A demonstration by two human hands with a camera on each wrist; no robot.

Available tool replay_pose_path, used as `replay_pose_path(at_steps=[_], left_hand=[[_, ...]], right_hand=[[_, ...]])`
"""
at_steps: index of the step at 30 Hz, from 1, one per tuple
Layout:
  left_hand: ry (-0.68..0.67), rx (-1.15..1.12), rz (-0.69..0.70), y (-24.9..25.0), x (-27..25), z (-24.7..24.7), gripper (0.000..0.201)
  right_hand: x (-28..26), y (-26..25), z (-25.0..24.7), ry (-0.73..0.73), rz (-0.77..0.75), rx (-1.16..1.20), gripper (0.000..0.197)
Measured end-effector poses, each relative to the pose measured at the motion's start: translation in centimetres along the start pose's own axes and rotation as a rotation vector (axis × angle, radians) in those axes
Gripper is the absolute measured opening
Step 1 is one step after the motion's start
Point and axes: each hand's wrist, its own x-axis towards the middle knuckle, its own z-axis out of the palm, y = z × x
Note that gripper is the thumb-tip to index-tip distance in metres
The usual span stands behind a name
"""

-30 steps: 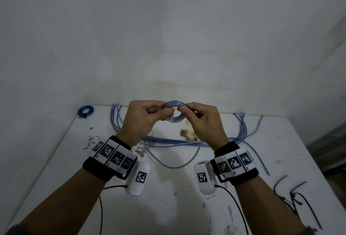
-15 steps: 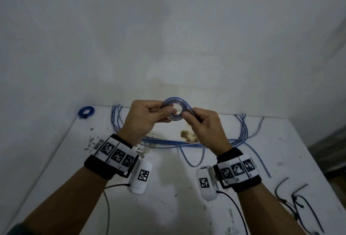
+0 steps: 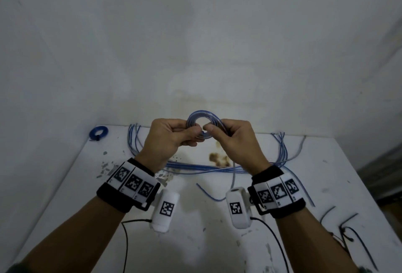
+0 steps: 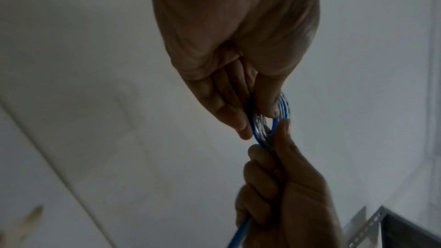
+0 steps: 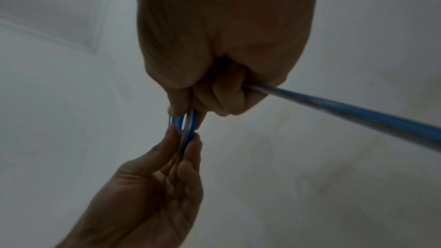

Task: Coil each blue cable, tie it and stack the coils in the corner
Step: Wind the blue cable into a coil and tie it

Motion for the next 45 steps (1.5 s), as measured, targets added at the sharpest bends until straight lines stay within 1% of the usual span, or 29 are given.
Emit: replay_pose_path(at_steps=[2,4,7,9,11,13,15,17,19,20,22,24,26,27,29,31,32,35,38,40,42,45], left_hand=[[0.026,-0.053,-0.030,-0.5,-0.2,0.2,0.019],[-0.011,-0.020,-0.050,-0.7,-0.2,-0.3,0.027],[-0.130,0.180,0.004,-0.2,0.1,-1.5,0.030],[-0.203,0.258,0.046,0.9,0.3,-2.0,0.032],[-0.247,0.348,0.084,1.6,0.7,-2.2,0.027],[-0.201,0.327,0.131,1.8,0.8,-2.0,0.020],[-0.092,0.225,0.171,1.3,0.6,-1.5,0.018],[0.039,0.094,0.159,0.6,0.3,-0.9,0.010],[0.115,0.009,0.113,0.1,0.1,-0.5,0.009],[0.114,0.000,0.081,0.0,0.0,-0.5,0.009],[0.041,0.033,0.018,-0.2,0.0,-0.9,0.014],[-0.074,0.146,-0.018,0.1,0.2,-1.8,0.024],[-0.142,0.268,-0.021,0.7,0.5,-2.5,0.028],[-0.150,0.309,-0.016,1.0,0.6,-2.6,0.027],[-0.113,0.329,0.005,1.3,0.9,-2.5,0.023],[-0.062,0.267,0.013,1.4,0.9,-2.3,0.023],[-0.057,0.221,-0.007,1.5,0.9,-2.2,0.023],[-0.121,0.143,-0.107,1.7,0.7,-2.6,0.020],[-0.220,0.179,-0.172,1.9,0.5,-3.2,0.019],[-0.240,0.240,-0.166,1.9,0.5,-3.2,0.020],[-0.230,0.296,-0.129,1.8,0.5,-2.9,0.019],[-0.188,0.303,-0.090,1.5,0.2,-2.2,0.024]], right_hand=[[-0.1,0.3,0.4,0.043,0.042,0.030,0.024],[-0.1,0.5,0.3,0.028,0.051,0.035,0.022],[0.0,0.5,-0.2,-0.080,0.057,-0.056,0.020],[0.4,0.4,-0.7,-0.179,0.060,-0.168,0.020],[0.7,0.2,-0.9,-0.236,0.046,-0.241,0.022],[0.9,-0.1,-0.8,-0.217,0.029,-0.190,0.021],[0.7,-0.1,-0.5,-0.155,0.007,-0.093,0.021],[0.1,0.3,0.1,-0.072,-0.008,-0.036,0.025],[-0.4,0.8,0.7,0.002,-0.018,-0.028,0.031],[-0.5,1.0,0.8,0.028,-0.024,-0.034,0.034],[-0.5,1.3,0.4,0.025,-0.019,-0.073,0.036],[-0.4,1.0,-0.4,-0.035,0.007,-0.136,0.024],[-0.1,0.4,-1.2,-0.104,-0.005,-0.239,0.026],[0.1,0.2,-1.4,-0.128,-0.023,-0.283,0.027],[0.7,-0.3,-1.5,-0.141,-0.054,-0.326,0.031],[1.0,-0.4,-1.3,-0.124,-0.062,-0.324,0.032],[1.0,-0.4,-1.2,-0.117,-0.062,-0.307,0.031],[0.5,-0.1,-1.2,-0.136,-0.048,-0.260,0.029],[0.2,0.0,-1.4,-0.198,-0.033,-0.274,0.031],[0.3,-0.1,-1.4,-0.219,-0.032,-0.287,0.034],[0.4,0.1,-1.2,-0.201,-0.019,-0.283,0.034],[0.5,0.6,-1.0,-0.143,-0.001,-0.233,0.027]])
